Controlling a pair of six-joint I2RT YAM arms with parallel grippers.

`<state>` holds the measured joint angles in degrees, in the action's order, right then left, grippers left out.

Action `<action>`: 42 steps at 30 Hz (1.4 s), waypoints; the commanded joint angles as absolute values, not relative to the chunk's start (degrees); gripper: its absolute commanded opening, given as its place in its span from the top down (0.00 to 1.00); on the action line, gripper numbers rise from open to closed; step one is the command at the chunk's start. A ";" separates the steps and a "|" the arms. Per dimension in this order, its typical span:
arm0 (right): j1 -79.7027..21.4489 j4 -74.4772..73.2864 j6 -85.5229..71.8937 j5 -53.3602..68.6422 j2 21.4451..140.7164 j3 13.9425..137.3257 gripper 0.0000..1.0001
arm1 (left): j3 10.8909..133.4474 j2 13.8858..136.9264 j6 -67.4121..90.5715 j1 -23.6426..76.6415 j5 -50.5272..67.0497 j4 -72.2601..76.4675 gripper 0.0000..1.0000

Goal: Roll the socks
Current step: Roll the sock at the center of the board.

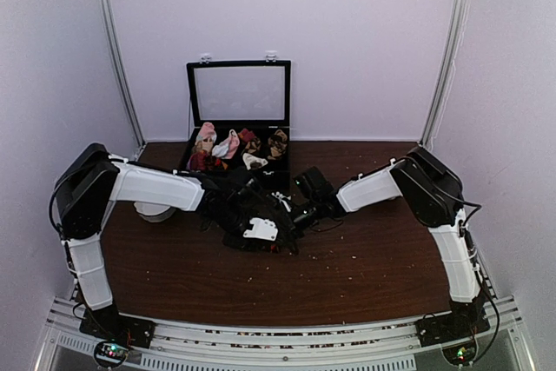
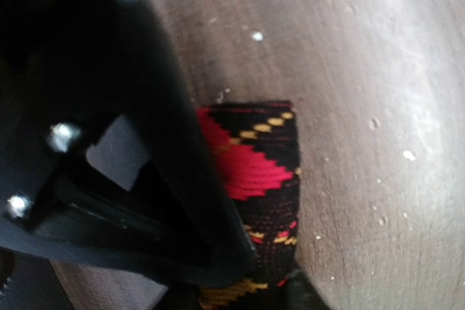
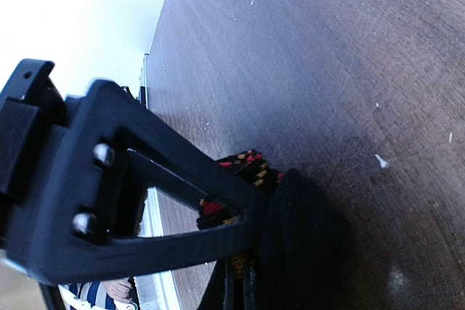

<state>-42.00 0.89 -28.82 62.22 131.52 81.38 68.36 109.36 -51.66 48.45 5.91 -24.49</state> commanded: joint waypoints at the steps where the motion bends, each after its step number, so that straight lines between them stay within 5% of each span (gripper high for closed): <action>1: -41.48 -11.49 -29.28 50.96 138.06 77.29 0.94 | 69.26 112.03 -50.43 48.61 3.31 -22.59 0.71; 4: -41.44 -9.73 -30.25 51.00 136.76 76.43 0.72 | 70.51 113.38 -49.99 48.60 4.35 -24.21 0.76; 5: -41.40 -8.85 -30.43 51.06 136.08 76.00 0.26 | 71.33 114.03 -49.81 48.60 4.77 -25.61 0.80; 6: -41.29 -8.54 -30.25 50.65 135.26 75.44 0.03 | 72.26 114.70 -49.64 48.56 5.38 -27.36 0.86; 7: -41.04 -8.68 -29.49 50.02 134.32 74.85 0.00 | 73.12 115.37 -49.36 48.53 5.98 -28.93 0.93; 8: -40.63 -9.69 -27.91 49.18 133.20 74.34 0.00 | 73.79 115.85 -48.85 48.41 6.69 -30.40 1.00; 27: -37.68 -16.14 -16.70 16.04 107.46 56.75 0.00 | 82.84 124.22 -46.42 48.05 10.25 -44.52 1.00; 42: -39.77 17.01 -19.05 -1.71 71.58 29.94 0.00 | 90.38 130.07 -44.60 48.99 7.76 -53.62 1.00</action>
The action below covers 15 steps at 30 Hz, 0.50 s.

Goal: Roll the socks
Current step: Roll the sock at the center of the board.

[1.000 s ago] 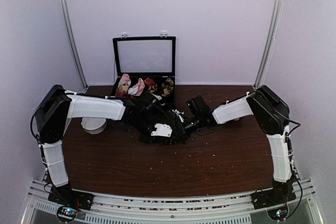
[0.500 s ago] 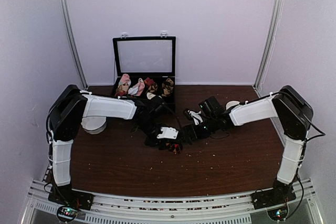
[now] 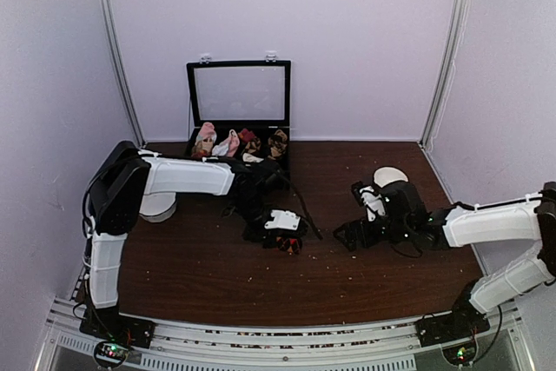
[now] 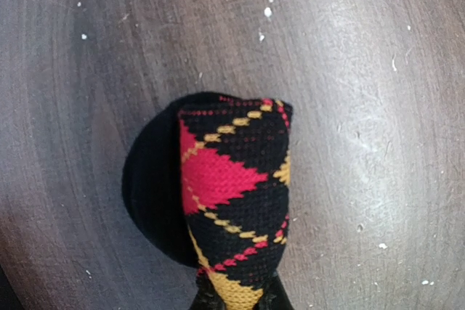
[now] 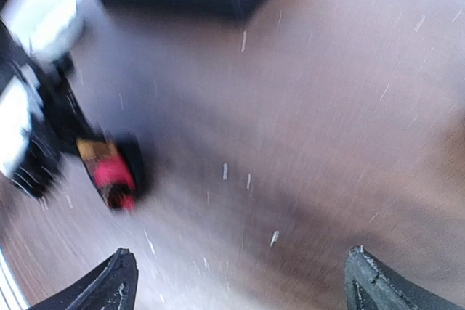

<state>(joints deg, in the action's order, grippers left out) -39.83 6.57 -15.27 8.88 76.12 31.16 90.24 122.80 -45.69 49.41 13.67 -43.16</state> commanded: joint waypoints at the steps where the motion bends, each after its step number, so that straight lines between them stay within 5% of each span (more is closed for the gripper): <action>1: -38.85 13.19 -23.02 -5.14 71.45 31.24 0.00 | 92.16 131.21 -44.52 48.98 8.20 -55.49 1.00; 6: -32.48 20.27 -30.13 7.51 72.41 27.43 0.00 | 99.17 135.75 -43.81 48.97 9.89 -62.76 1.00; 15: -59.16 27.78 4.11 -12.70 69.64 18.71 0.05 | 108.21 143.62 -41.21 47.12 21.16 -76.86 1.00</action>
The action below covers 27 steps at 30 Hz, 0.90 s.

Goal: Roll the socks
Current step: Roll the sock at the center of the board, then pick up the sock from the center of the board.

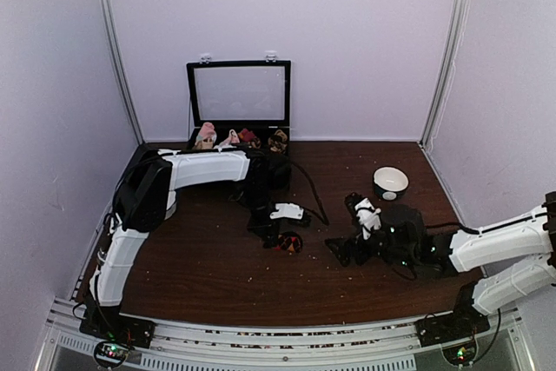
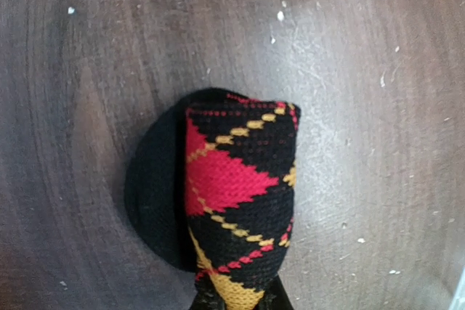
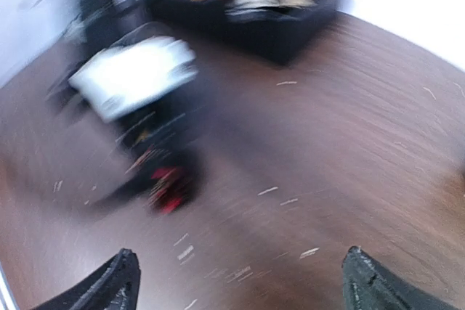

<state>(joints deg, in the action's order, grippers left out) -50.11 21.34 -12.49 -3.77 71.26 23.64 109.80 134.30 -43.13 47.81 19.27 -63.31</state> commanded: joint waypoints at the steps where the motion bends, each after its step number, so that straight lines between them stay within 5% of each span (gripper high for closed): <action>1: -62.06 28.55 6.28 -14.07 69.68 17.86 0.09 | 108.58 144.38 -41.22 47.11 22.01 -77.89 1.00; 8: -73.97 19.62 17.23 -17.30 78.39 26.33 0.21 | 108.79 147.92 -41.67 47.15 25.00 -83.05 1.00; 27: -70.35 16.93 39.46 -11.85 107.01 49.54 0.50 | 118.01 154.63 -38.73 47.16 17.71 -85.17 1.00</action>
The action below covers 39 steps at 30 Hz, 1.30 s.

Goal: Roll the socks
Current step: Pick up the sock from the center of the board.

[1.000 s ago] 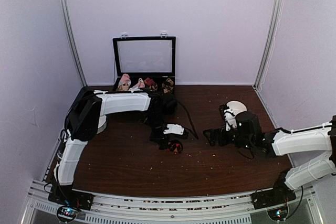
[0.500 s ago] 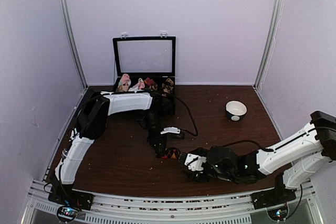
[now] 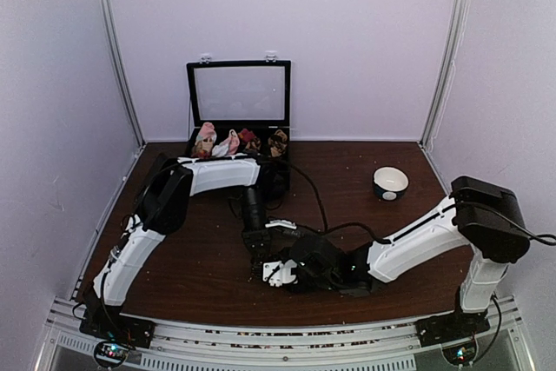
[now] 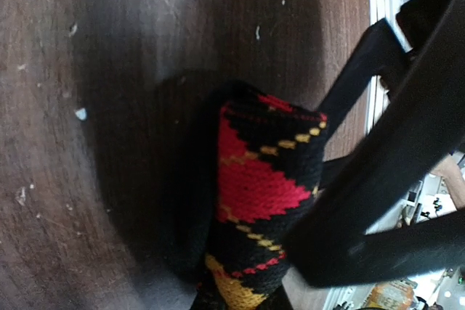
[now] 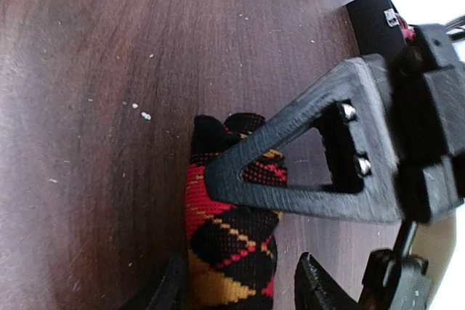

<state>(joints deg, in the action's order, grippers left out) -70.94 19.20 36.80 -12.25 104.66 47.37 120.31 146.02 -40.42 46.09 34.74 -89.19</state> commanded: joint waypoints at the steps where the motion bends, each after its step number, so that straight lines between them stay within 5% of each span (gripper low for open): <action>1: -70.13 16.57 39.22 -11.54 107.53 49.76 0.52 | 118.33 154.56 -38.68 47.12 17.97 -85.12 1.00; 8: -67.54 11.34 34.36 -7.28 111.24 51.56 0.67 | 118.22 152.08 -37.85 47.02 18.75 -81.76 0.91; 15: -64.83 2.33 28.36 1.20 112.87 54.47 1.00 | 113.70 142.83 -36.88 43.97 23.70 -75.60 0.65; 18: -64.28 0.43 24.15 3.39 113.10 55.47 1.00 | 109.08 134.83 -33.75 40.56 23.86 -68.97 0.42; 19: -63.95 0.26 22.27 4.47 113.07 55.52 1.00 | 107.00 131.35 -32.90 39.38 23.77 -66.43 0.13; 20: -63.50 0.07 20.33 5.85 112.97 55.74 1.00 | 104.79 128.15 -32.33 38.29 23.82 -64.18 0.04; 28: -56.81 2.77 -1.32 21.28 112.05 58.16 1.00 | 91.93 100.57 -32.56 29.54 22.77 -52.15 0.02; 35: -52.32 12.73 -24.34 33.34 109.09 61.46 1.00 | 74.95 82.31 -32.09 28.39 1.96 -32.73 0.02; 39: -50.54 12.67 -32.77 37.24 108.90 65.83 1.00 | 74.17 81.32 -41.41 27.47 13.67 -41.27 0.09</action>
